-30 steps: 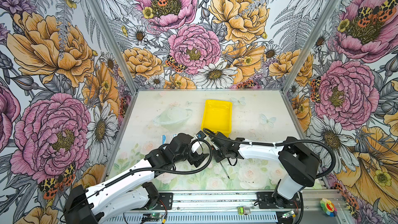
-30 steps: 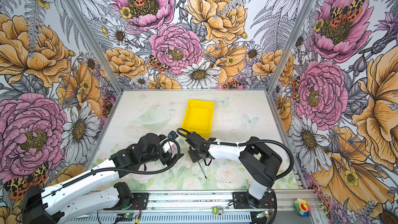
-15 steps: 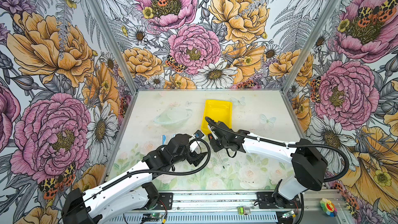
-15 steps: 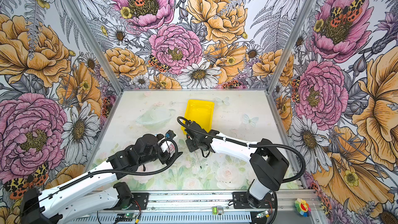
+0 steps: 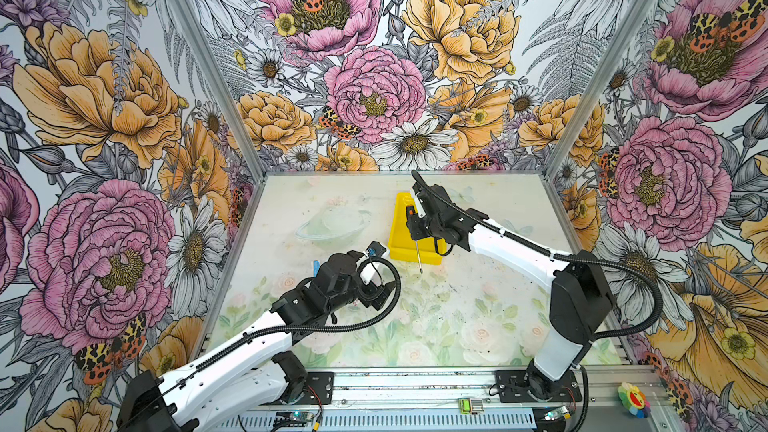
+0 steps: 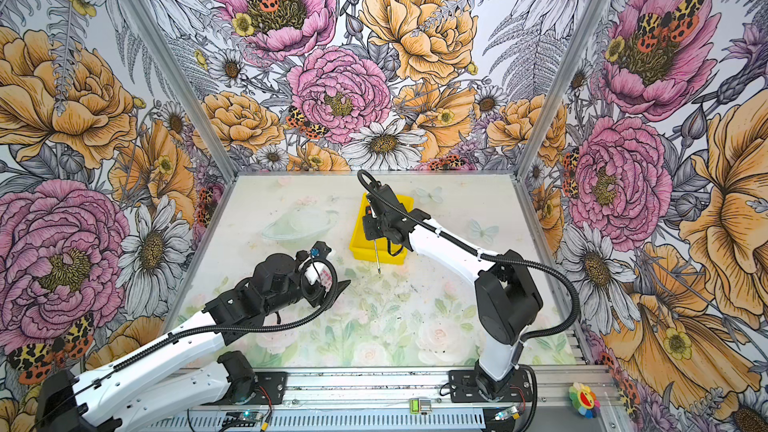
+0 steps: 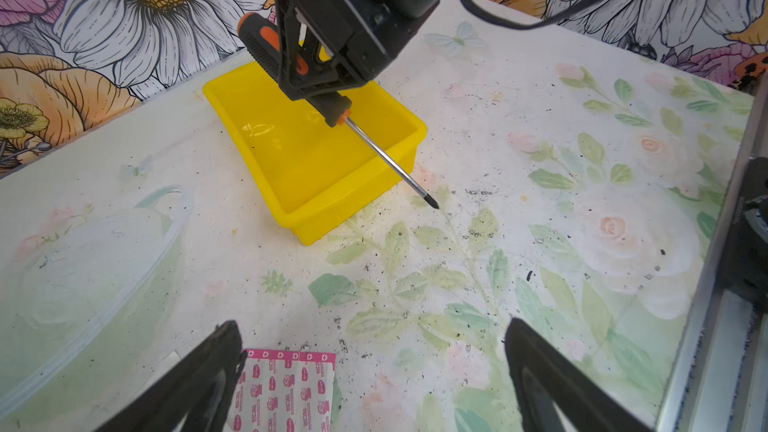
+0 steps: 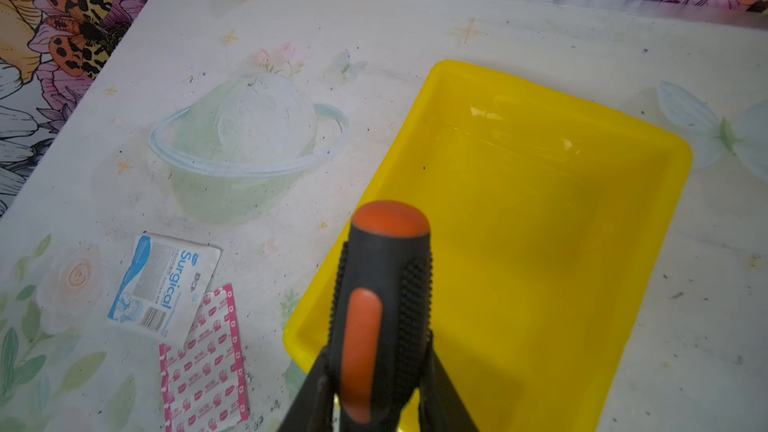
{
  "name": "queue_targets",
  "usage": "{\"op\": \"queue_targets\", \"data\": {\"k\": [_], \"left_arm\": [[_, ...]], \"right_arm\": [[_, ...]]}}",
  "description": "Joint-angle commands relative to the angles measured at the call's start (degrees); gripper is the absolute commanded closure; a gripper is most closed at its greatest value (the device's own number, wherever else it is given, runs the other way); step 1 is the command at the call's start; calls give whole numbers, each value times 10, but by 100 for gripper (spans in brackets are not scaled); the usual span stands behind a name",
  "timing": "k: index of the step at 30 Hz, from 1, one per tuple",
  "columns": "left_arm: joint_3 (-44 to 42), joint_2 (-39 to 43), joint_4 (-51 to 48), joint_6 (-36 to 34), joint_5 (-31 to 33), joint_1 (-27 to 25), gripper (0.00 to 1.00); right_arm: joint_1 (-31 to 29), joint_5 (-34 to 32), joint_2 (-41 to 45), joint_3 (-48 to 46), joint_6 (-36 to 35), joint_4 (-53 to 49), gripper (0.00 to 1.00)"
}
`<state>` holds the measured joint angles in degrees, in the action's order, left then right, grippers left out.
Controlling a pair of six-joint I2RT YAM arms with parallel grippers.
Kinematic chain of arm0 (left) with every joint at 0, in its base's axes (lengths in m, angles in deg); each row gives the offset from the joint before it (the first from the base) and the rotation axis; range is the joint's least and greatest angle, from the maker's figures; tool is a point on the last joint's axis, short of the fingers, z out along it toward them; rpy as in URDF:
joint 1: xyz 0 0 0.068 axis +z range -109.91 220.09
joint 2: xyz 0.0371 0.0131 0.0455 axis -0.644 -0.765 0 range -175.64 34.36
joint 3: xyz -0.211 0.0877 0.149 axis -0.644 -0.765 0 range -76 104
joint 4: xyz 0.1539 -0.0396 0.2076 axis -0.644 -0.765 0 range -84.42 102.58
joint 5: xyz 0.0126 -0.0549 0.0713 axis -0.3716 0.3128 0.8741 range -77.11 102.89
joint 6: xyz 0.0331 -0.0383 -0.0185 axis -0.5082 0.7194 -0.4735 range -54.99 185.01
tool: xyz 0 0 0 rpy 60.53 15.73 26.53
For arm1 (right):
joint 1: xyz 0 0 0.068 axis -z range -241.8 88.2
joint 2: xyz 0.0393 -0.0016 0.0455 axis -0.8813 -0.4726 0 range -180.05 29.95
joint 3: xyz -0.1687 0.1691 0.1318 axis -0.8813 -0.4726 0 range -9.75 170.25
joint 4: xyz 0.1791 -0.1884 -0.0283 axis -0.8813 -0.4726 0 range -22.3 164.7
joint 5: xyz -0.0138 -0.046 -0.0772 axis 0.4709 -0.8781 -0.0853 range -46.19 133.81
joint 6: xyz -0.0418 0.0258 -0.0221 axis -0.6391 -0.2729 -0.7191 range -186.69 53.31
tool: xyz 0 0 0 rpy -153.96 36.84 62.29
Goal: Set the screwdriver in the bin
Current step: 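Lift the screwdriver with the right gripper and carry it over the yellow bin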
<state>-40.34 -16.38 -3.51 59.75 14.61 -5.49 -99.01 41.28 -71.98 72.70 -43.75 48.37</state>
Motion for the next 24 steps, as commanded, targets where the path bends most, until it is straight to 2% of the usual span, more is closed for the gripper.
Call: {"op": "queue_targets", "data": {"k": [1,7,24], "left_arm": [[1,-15,24,4,-14,8,1],[12,-42,34,7,-19,15,1],[60,-123,36,-4,-61,52,1]], "right_arm": [[20,11,-34,46,0,4,99],[61,9,-103,108,39,4,100],[103,24,-249,218,48,4,99]]}}
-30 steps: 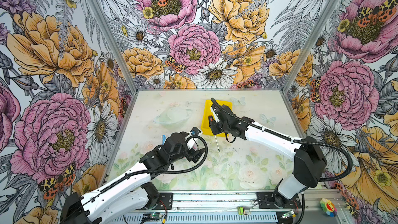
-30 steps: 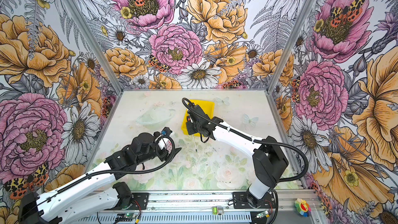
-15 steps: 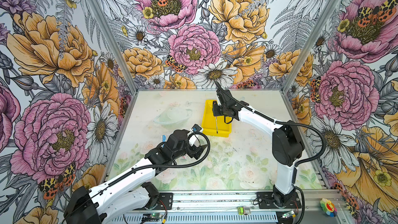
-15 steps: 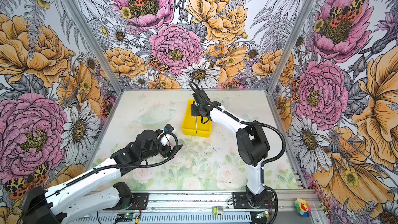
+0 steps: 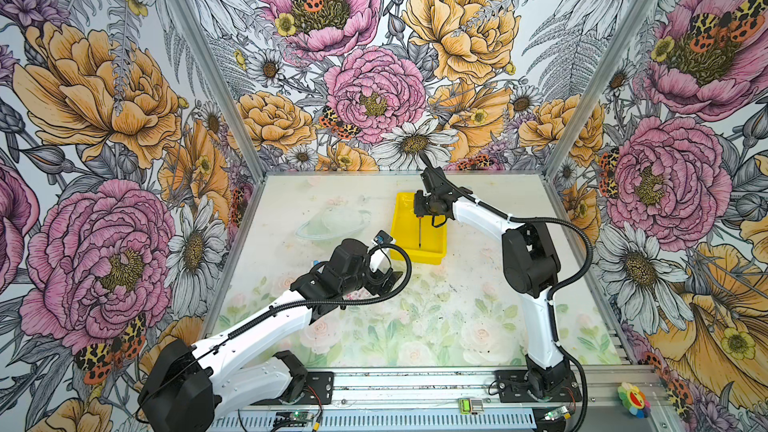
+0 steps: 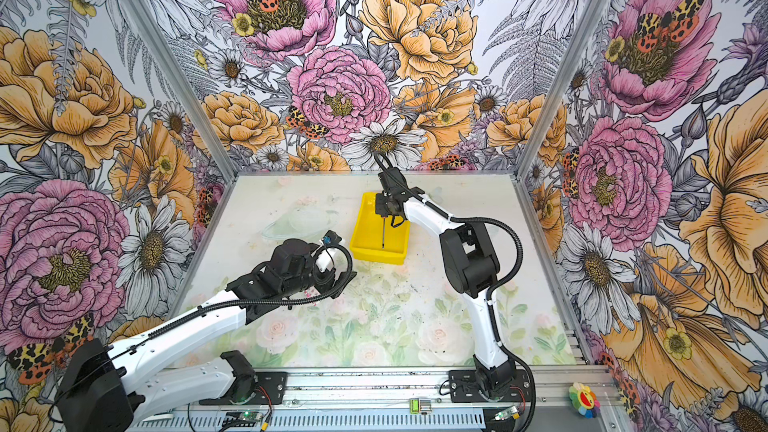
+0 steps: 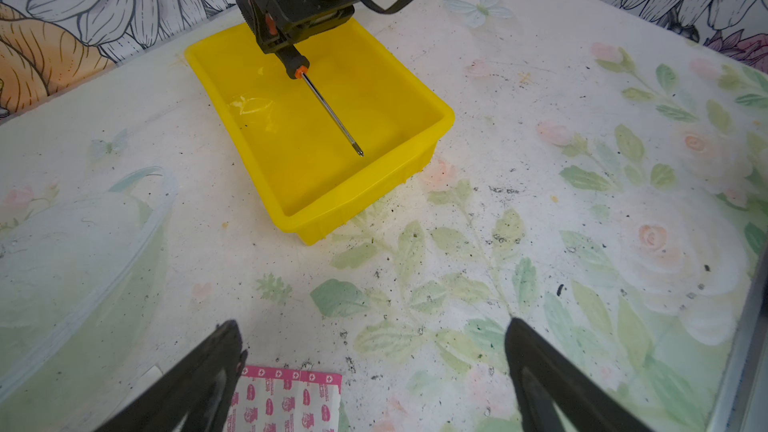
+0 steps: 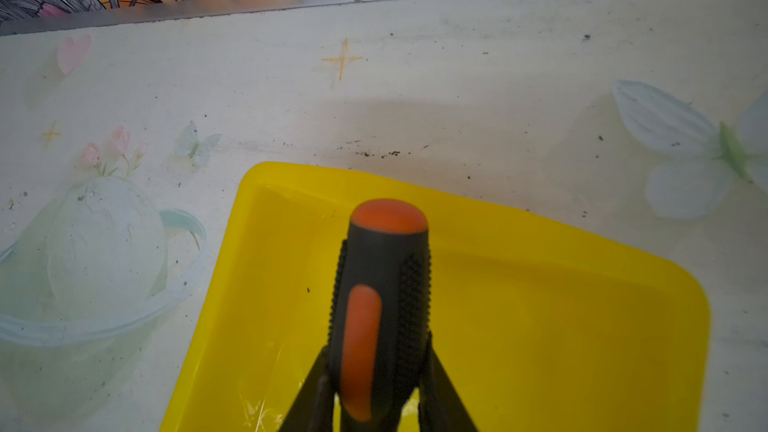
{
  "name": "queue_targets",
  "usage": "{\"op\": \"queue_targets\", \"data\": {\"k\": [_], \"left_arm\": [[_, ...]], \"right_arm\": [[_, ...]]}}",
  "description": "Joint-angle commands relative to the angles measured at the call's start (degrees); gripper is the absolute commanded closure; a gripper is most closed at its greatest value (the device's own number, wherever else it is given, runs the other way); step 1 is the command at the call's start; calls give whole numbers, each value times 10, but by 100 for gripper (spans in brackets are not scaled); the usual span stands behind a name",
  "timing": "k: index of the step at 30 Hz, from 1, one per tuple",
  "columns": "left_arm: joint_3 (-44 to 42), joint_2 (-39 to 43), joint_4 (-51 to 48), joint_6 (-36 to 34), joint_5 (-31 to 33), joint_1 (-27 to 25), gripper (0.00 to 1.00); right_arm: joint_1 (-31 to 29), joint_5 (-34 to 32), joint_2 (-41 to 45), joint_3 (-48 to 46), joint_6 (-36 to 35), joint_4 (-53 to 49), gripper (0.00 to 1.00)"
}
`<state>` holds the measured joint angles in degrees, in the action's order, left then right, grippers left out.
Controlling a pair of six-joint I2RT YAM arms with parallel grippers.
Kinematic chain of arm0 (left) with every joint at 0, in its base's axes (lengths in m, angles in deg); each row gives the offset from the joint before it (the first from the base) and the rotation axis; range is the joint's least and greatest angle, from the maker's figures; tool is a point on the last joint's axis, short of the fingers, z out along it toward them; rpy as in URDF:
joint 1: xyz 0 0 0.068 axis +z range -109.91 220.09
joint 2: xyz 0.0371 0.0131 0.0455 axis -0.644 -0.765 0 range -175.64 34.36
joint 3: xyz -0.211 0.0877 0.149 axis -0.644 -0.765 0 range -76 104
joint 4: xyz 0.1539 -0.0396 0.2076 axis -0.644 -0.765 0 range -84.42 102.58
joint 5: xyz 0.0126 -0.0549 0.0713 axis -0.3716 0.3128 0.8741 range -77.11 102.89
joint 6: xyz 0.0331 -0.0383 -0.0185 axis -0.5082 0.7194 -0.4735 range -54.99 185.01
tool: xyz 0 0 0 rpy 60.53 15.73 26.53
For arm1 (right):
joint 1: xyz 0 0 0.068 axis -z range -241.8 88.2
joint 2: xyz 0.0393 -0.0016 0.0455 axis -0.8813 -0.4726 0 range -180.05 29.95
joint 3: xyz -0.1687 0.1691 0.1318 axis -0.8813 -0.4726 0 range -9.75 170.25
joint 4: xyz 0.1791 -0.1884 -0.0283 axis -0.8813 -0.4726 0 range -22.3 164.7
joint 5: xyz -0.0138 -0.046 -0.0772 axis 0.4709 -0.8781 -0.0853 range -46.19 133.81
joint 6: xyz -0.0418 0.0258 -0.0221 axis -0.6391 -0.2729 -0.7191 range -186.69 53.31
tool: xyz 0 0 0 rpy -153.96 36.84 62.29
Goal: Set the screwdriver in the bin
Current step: 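Lift the screwdriver with the right gripper and carry it over the yellow bin, then lower the screwdriver into the yellow bin with the right gripper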
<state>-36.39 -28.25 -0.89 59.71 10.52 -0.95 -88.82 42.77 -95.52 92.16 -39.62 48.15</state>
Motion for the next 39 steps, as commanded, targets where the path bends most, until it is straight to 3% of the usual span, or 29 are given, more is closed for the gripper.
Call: {"op": "queue_targets", "data": {"k": [1,21,34,39], "left_arm": [[21,-7,11,-2,-22,9,1],[9,-2,6,6,-36,27,1],[-25,27,26,42,-26,26,1],[-33,34,31,53,-23,24,1]], "right_arm": [[1,10,-19,25,8,6,99],[-2,15,-73,20,3,5,92],[-39,-7,-43,20,-105,2,90],[-41,-8,-47,19,-116,-2,89]]}}
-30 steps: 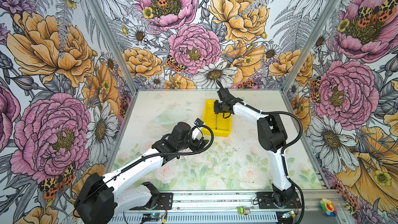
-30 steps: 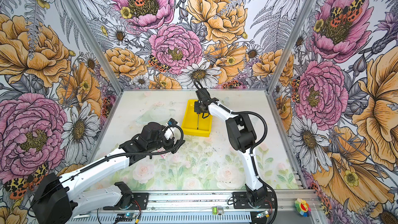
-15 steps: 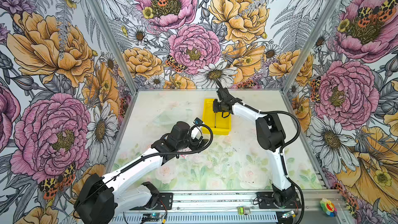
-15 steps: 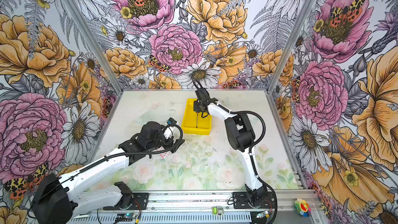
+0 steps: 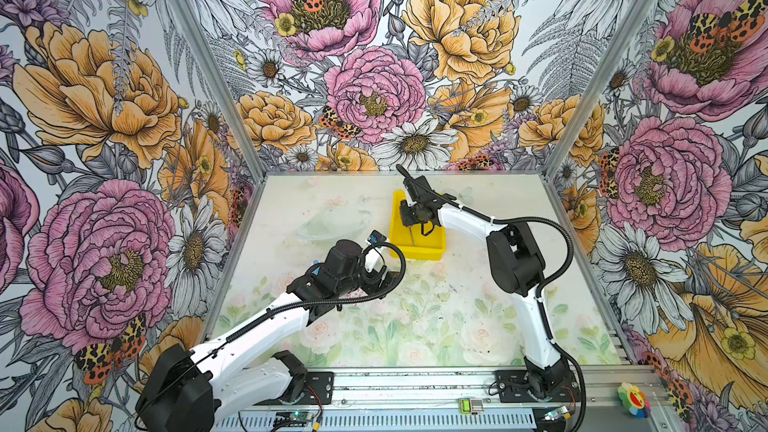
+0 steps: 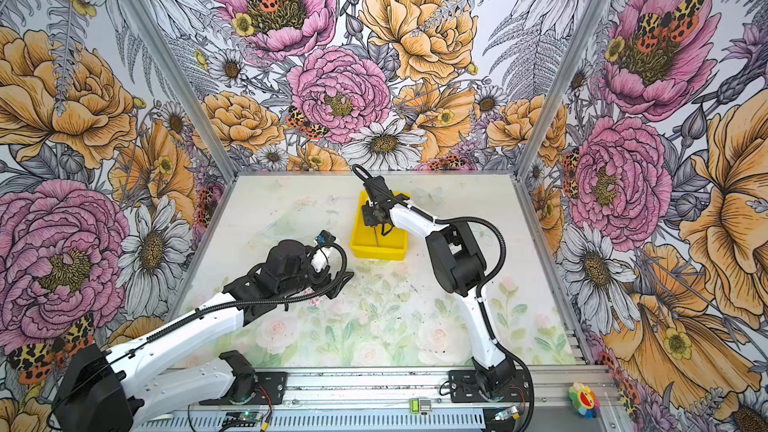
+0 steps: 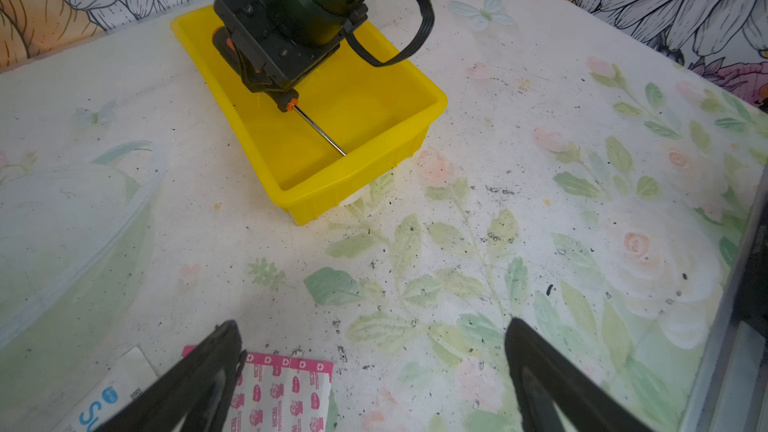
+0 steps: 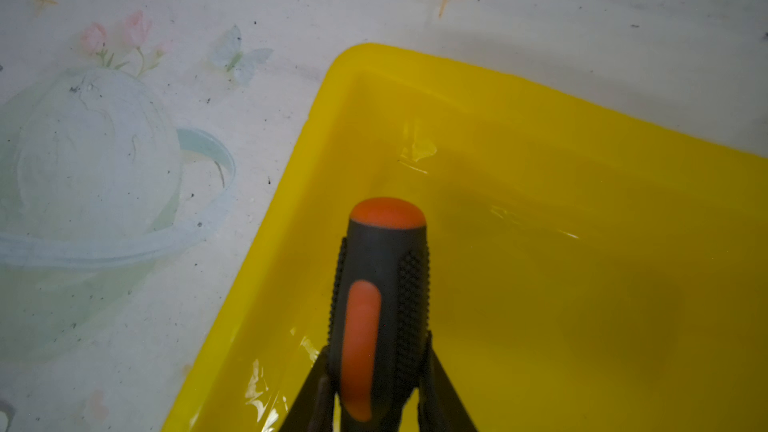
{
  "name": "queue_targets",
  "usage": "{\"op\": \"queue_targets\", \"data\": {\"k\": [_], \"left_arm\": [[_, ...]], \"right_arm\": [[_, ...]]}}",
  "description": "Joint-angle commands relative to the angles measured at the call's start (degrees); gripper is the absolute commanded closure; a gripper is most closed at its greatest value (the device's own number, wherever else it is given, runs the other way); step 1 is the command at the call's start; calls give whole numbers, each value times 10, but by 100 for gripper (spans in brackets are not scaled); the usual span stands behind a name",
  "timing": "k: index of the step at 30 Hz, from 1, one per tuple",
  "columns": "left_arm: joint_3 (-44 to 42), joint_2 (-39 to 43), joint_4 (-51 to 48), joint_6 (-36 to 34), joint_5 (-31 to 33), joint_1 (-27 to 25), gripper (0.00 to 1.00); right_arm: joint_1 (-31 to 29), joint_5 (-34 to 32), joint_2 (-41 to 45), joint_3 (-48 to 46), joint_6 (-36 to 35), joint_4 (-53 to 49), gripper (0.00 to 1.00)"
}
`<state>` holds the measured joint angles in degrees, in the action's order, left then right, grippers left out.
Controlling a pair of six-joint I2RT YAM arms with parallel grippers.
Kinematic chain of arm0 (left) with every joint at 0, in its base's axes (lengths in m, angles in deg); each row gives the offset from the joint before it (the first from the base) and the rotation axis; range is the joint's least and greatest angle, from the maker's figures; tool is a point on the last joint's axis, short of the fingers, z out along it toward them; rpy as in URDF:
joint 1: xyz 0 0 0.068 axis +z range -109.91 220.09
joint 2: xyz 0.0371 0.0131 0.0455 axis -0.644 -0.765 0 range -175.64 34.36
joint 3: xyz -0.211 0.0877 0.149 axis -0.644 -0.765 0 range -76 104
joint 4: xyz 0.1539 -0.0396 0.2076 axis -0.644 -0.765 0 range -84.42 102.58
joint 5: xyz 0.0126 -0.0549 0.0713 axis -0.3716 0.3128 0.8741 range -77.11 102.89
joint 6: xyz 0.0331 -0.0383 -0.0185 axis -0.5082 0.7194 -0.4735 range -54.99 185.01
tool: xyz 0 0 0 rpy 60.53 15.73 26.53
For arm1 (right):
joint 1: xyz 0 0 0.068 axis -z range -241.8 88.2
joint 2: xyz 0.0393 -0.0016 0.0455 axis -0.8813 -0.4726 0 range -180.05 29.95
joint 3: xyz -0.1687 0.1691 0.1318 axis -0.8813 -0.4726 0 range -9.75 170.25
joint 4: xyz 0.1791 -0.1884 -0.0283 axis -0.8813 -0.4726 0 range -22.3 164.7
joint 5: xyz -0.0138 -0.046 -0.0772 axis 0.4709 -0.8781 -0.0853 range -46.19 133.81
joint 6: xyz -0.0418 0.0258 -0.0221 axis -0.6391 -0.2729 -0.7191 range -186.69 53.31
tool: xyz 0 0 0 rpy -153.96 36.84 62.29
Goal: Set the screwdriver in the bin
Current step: 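Lower the screwdriver into the yellow bin with the right gripper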
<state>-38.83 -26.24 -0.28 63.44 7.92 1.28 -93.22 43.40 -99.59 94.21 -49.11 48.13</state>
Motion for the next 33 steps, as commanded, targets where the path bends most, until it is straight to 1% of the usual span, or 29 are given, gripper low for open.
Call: {"op": "queue_targets", "data": {"k": [1,7,10,18,25,33], "left_arm": [[-10,15,26,16,5,1,1],[-9,22,20,18,11,0,2],[-10,25,19,19,13,-2,1],[-12,26,22,25,17,-3,1],[-15,24,27,27,15,-5,1],[-17,24,36,22,7,-4,1]], "right_arm": [[4,-13,-9,-2,-19,-1,89],[19,14,-42,13,6,-1,88],[20,24,-55,25,5,-1,87],[23,25,-69,25,16,-2,85],[23,11,-54,19,15,-2,74],[16,-14,-19,13,6,-1,60]]}}
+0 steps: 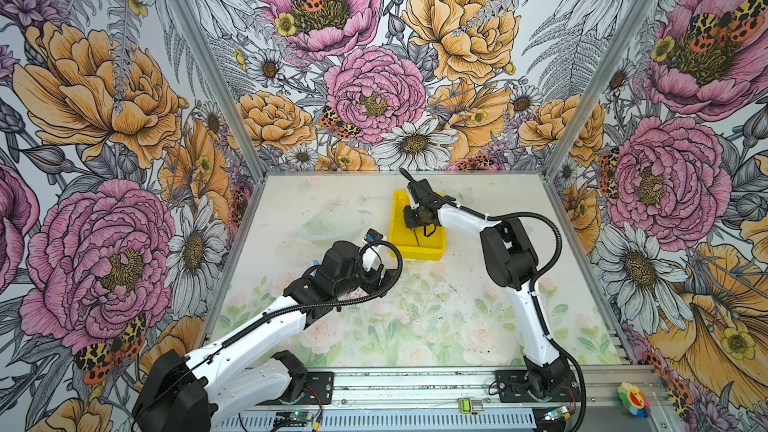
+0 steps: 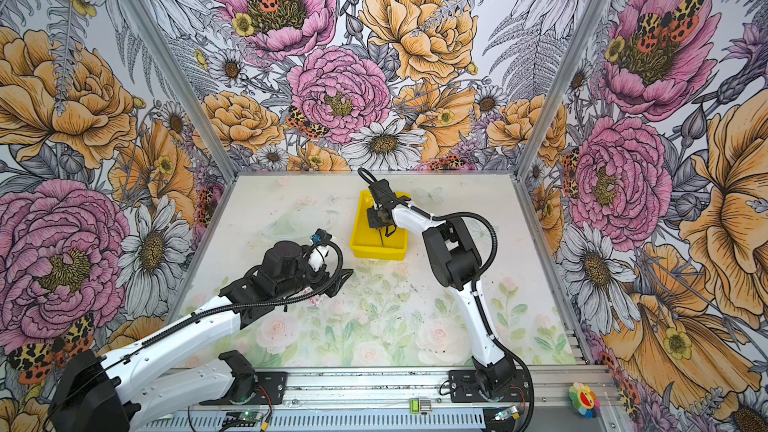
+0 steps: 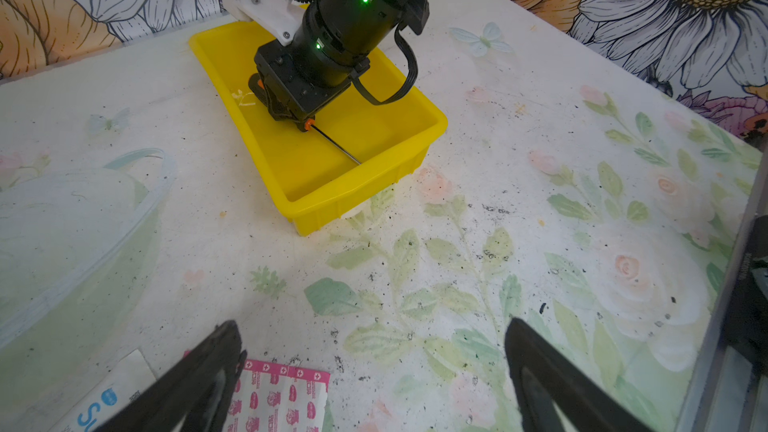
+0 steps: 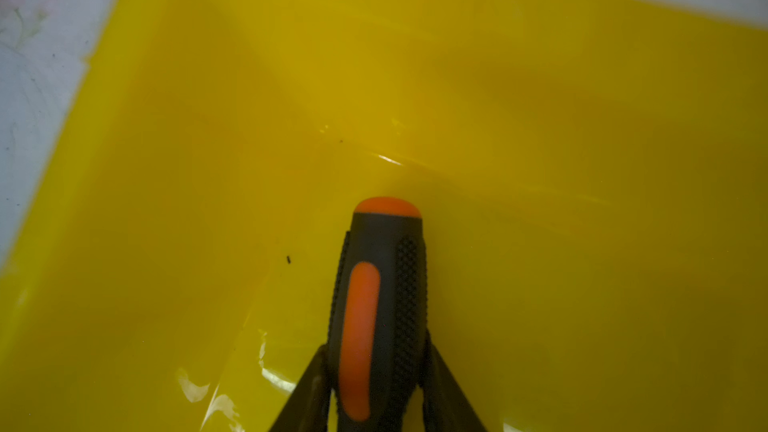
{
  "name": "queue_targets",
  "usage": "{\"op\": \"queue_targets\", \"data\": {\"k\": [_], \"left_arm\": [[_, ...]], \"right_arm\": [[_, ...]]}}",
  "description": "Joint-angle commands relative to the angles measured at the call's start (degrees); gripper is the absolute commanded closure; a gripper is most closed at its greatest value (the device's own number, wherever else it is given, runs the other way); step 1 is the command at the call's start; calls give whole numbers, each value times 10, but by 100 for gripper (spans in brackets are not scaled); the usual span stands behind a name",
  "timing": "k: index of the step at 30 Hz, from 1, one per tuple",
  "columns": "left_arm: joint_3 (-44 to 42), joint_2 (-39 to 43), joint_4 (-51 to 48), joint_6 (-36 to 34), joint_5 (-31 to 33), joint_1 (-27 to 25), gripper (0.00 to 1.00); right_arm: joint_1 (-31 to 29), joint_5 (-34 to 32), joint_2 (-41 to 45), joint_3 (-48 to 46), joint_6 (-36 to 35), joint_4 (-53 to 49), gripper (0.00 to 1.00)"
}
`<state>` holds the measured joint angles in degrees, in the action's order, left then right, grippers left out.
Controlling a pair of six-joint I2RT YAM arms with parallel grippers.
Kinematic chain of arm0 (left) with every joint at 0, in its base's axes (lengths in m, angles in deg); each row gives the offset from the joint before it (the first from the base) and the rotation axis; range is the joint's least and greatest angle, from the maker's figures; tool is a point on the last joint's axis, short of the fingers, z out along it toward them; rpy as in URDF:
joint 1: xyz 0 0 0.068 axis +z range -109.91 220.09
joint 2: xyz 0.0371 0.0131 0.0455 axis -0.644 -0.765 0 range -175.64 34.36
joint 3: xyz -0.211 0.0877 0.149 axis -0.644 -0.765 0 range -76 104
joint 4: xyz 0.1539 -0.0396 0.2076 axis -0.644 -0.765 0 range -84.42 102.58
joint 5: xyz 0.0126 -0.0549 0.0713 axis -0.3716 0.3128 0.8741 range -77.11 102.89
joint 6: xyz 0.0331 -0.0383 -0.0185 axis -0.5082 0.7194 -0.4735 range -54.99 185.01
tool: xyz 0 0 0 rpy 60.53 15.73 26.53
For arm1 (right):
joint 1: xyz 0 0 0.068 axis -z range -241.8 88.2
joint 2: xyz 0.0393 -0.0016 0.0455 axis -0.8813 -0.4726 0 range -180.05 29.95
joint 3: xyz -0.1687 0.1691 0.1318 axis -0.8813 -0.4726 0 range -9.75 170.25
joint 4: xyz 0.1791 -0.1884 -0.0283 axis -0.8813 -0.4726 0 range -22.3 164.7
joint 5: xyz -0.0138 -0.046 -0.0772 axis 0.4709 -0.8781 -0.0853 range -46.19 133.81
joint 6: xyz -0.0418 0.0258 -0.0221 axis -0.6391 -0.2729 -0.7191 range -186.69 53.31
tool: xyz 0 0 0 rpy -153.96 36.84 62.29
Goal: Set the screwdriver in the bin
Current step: 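Lower the screwdriver into the yellow bin with the right gripper, then open the right gripper and lift it away from the bin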
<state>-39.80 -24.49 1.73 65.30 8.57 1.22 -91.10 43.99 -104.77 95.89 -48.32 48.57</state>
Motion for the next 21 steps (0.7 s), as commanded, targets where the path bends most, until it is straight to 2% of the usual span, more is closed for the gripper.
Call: {"op": "queue_targets", "data": {"k": [1,11,21], "left_arm": [[-8,6,15,2,0,-4,1],[-18,28,23,-6,-5,-3,2],[-31,44,39,15,5,-1,1]], "right_arm": [[-5,-23,37,-4,-3,-5,59],[-23,-68,111,-21,-17,-6,52],[-40,-142,264,-138,-28,-5,41]]}}
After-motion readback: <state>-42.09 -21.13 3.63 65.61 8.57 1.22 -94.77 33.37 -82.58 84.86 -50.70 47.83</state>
